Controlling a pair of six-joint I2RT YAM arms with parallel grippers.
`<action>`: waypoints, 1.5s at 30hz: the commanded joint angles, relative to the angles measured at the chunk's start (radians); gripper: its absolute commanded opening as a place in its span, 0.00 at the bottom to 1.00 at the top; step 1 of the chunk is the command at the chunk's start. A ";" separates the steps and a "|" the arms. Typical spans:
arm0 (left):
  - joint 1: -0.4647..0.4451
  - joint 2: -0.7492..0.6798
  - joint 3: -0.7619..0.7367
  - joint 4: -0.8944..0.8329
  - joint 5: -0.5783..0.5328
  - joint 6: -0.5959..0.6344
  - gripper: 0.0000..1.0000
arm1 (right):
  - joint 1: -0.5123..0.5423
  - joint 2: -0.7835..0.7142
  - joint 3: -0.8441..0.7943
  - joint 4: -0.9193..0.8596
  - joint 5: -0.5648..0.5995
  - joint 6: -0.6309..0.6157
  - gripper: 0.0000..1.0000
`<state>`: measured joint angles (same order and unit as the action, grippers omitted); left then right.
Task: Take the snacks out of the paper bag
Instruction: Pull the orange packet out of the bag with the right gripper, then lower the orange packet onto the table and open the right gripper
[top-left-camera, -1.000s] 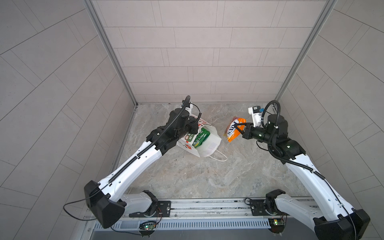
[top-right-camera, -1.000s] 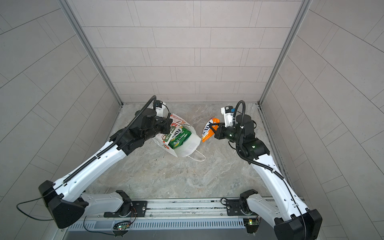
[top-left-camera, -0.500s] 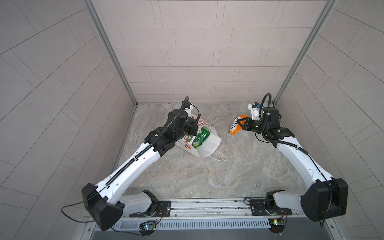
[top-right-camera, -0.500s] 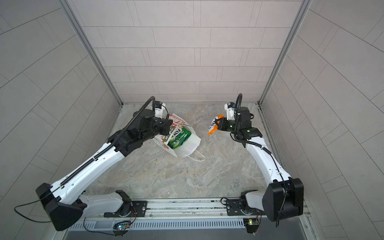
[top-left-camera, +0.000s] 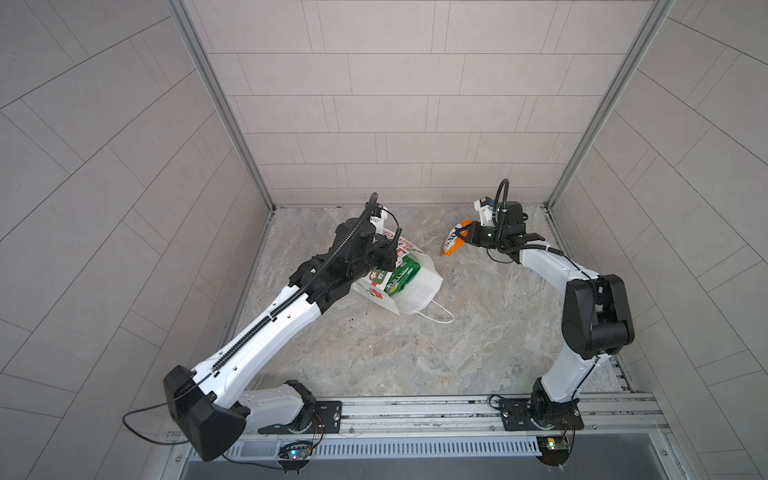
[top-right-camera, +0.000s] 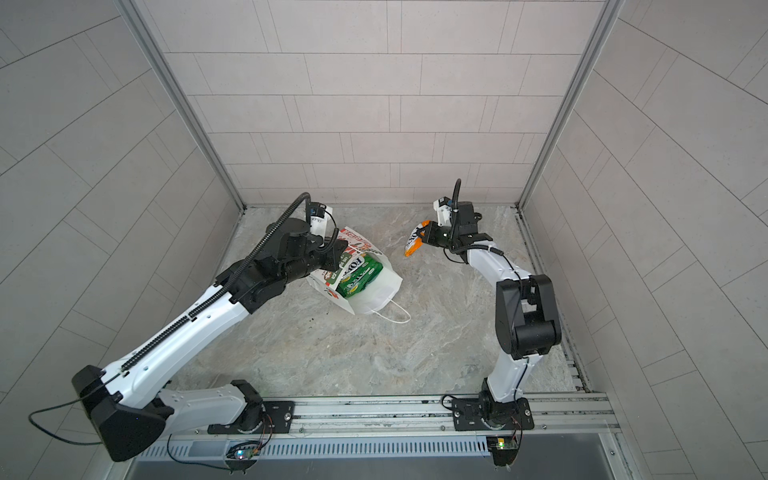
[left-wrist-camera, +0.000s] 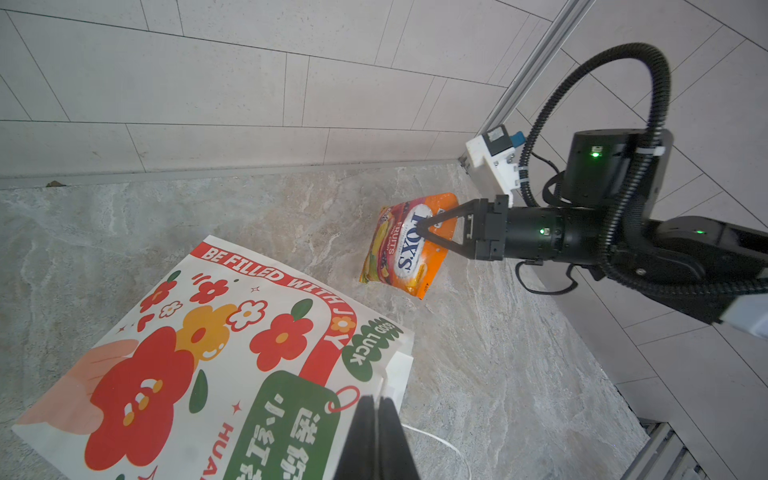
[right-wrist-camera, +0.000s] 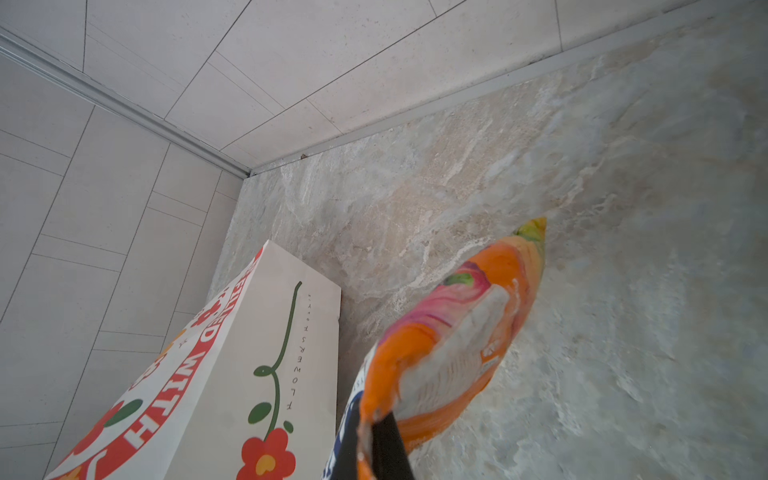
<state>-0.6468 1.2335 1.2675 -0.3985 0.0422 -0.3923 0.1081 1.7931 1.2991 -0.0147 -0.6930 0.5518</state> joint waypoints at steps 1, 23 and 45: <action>-0.002 -0.019 0.001 0.027 0.003 -0.007 0.00 | -0.005 0.069 0.077 0.111 -0.097 0.042 0.00; -0.002 -0.017 0.005 0.024 0.002 -0.005 0.00 | -0.087 0.287 0.215 -0.147 -0.033 -0.121 0.00; -0.002 -0.025 -0.002 0.018 -0.001 -0.005 0.00 | -0.105 0.297 0.229 -0.267 0.148 -0.164 0.26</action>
<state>-0.6468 1.2335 1.2675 -0.3965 0.0483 -0.3950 0.0093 2.0846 1.5082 -0.2550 -0.5854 0.4015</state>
